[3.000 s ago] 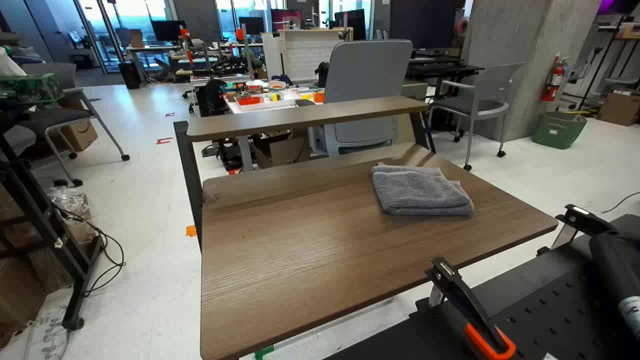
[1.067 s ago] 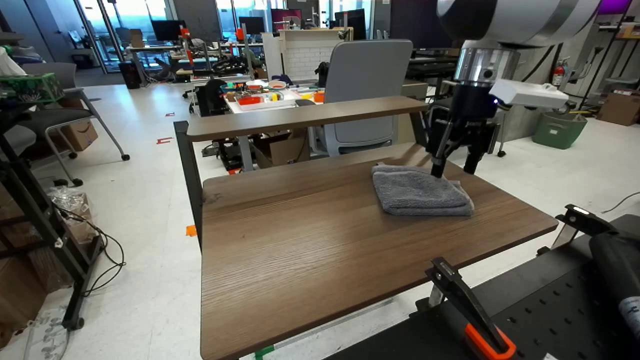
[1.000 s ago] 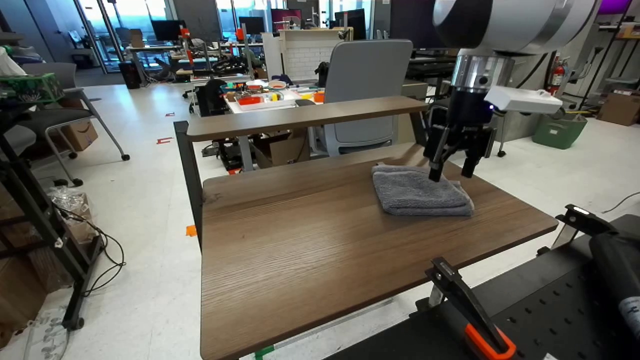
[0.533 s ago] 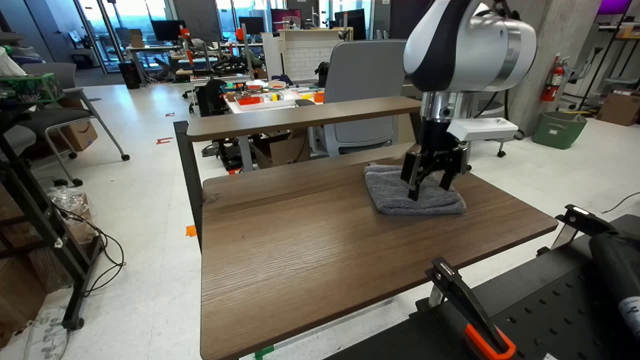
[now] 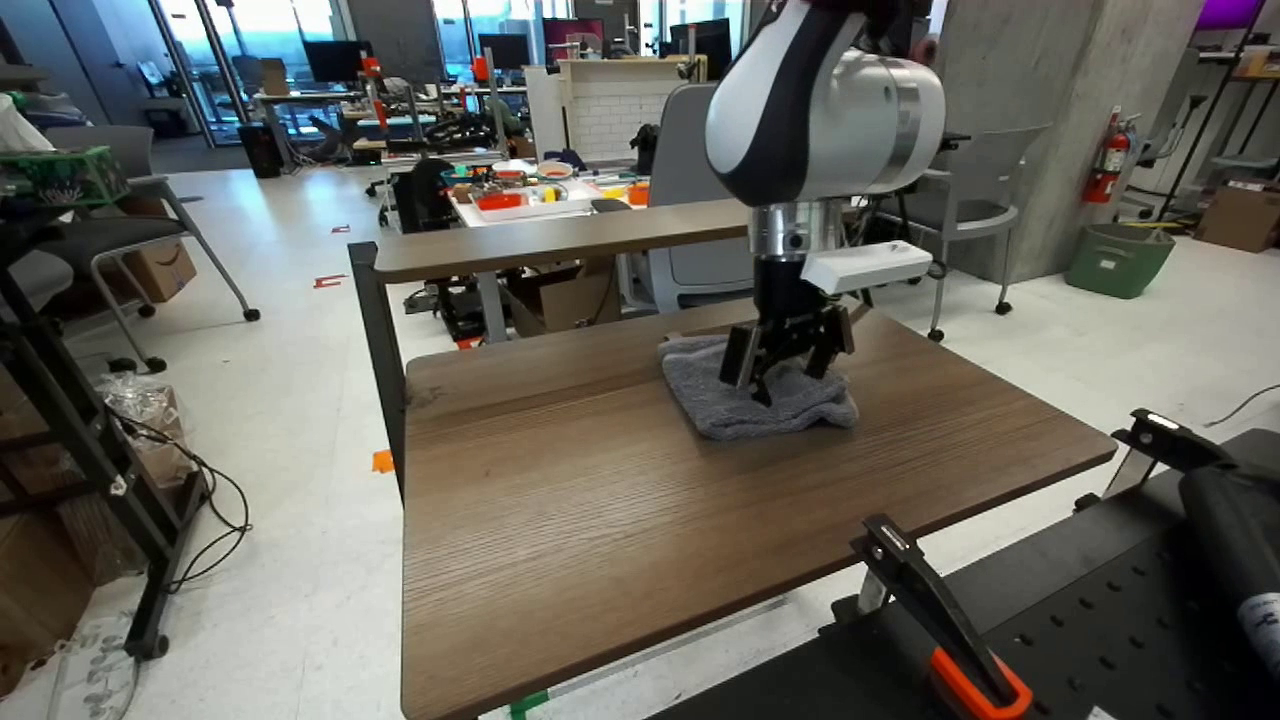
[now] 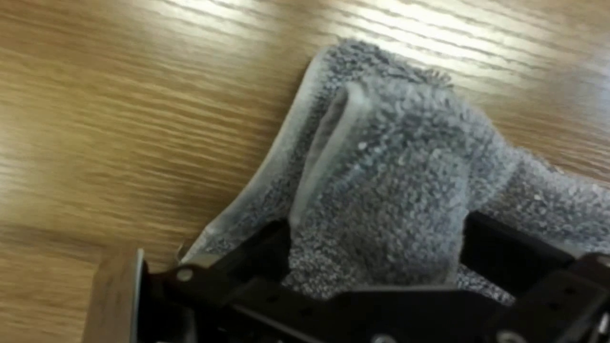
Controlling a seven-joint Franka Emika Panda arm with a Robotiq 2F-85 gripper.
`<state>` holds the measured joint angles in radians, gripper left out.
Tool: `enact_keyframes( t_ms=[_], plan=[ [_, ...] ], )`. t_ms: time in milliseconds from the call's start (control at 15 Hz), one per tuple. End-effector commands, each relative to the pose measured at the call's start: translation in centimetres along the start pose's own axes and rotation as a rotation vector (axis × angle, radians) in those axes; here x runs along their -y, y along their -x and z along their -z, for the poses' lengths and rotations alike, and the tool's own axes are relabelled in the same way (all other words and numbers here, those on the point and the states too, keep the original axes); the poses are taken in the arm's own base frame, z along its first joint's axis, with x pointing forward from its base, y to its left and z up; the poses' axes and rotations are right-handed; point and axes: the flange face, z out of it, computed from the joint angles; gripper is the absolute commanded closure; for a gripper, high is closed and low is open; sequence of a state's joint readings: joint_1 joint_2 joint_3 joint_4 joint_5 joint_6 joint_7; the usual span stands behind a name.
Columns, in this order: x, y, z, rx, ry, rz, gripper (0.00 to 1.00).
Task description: Wipe the table with the cloth
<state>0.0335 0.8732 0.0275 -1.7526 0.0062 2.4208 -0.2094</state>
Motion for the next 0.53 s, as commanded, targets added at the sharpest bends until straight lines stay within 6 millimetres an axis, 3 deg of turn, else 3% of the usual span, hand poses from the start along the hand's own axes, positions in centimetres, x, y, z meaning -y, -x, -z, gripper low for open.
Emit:
enact_keyframes(
  t_ms=[0,267,467],
  plan=[
    [4.5,-2.8,-1.9,0.059,0.03,0.085,0.0],
    [9.1,-4.6,-2.2,0.095,0.06,0.184,0.0],
    [11.4,-5.5,-2.2,0.117,0.068,0.242,0.0]
  ],
)
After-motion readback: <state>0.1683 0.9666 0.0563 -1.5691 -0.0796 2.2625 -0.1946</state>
